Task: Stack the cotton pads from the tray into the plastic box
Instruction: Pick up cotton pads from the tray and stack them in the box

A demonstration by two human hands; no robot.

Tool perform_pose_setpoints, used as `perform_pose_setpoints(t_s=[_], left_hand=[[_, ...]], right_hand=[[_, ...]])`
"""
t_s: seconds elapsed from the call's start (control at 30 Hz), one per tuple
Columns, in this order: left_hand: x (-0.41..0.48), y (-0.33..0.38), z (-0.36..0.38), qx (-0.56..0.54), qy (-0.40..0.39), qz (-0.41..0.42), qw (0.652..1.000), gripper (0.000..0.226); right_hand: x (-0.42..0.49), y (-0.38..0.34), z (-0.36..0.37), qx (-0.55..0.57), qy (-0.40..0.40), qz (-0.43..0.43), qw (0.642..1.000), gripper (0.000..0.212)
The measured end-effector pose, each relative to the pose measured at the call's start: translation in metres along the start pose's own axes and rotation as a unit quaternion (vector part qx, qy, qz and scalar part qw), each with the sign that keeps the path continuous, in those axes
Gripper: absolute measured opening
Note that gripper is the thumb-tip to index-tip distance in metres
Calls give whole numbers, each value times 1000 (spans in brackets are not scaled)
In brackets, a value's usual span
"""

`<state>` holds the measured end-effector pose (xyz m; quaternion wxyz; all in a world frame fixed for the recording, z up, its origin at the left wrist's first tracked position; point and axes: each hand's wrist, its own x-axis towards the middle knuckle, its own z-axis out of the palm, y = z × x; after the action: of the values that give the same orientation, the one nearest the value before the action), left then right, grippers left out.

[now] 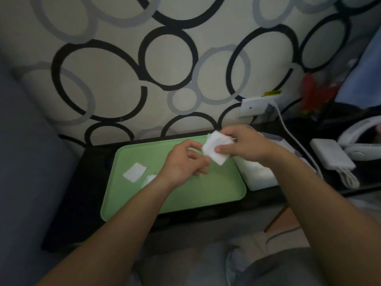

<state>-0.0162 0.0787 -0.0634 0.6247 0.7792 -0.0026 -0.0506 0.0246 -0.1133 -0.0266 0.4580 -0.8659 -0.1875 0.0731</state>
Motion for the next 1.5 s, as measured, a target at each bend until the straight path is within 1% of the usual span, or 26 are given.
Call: perform_pose_setpoints(t_s=[0.07,0.13,0.17,0.2,0.27,0.33,0.37,0.43,0.5,0.6,0.73,0.8,0.93,1.03,1.2,1.33,1.37,1.43,1.5], left_hand=[[5,3,23,72,13,36,997,23],[9,7,45,123,26,90,988,26],[11,11,58,156,17,117,981,32],[13,14,72,202,-1,135,970,44],[19,19,92,322,-49,152,933,79],[29,20,106,416,-89,138,894,112],[35,17,109,442,-102,122,883,122],[47,12,113,459,-121,90,876,132],[58,9,114,467,-134,65,872,135],[72,9,113,472,-151,37,868,138],[81,12,113,484,-160,52,859,135],[82,15,117,502,-175,47,845,134],[86,22,126,563,-196,22,803,140],[91,23,129,572,-201,7,795,142],[92,23,127,575,-148,72,801,128],[95,26,120,572,-121,105,804,114],[95,26,118,574,-117,113,803,109],[96,26,116,583,-103,131,795,95],[96,25,114,582,-89,141,796,86]], right_hand=[[-12,8,-29,29,18,29,999,23],[-23,13,-54,28,22,44,998,21],[-30,16,-65,26,21,49,998,18],[-36,20,-76,22,20,56,998,15],[-45,25,-91,-5,17,67,998,12],[-50,33,-102,-29,3,80,996,13],[-51,37,-105,-39,-8,84,996,14],[-51,44,-109,-56,-30,90,994,15],[-49,50,-110,-66,-49,94,992,16],[-46,57,-110,-74,-57,92,991,17],[-45,61,-109,-75,-64,91,991,18],[-46,61,-108,-72,-68,88,991,21],[-47,61,-108,-75,-75,91,990,22],[-49,61,-108,-62,-78,87,991,23],[-52,61,-107,-53,-91,77,991,19],[-51,62,-96,-18,-72,65,995,22],[-51,64,-92,-23,-69,63,995,22],[-51,71,-82,-67,-62,47,995,23],[-52,77,-71,-104,-42,28,993,25]])
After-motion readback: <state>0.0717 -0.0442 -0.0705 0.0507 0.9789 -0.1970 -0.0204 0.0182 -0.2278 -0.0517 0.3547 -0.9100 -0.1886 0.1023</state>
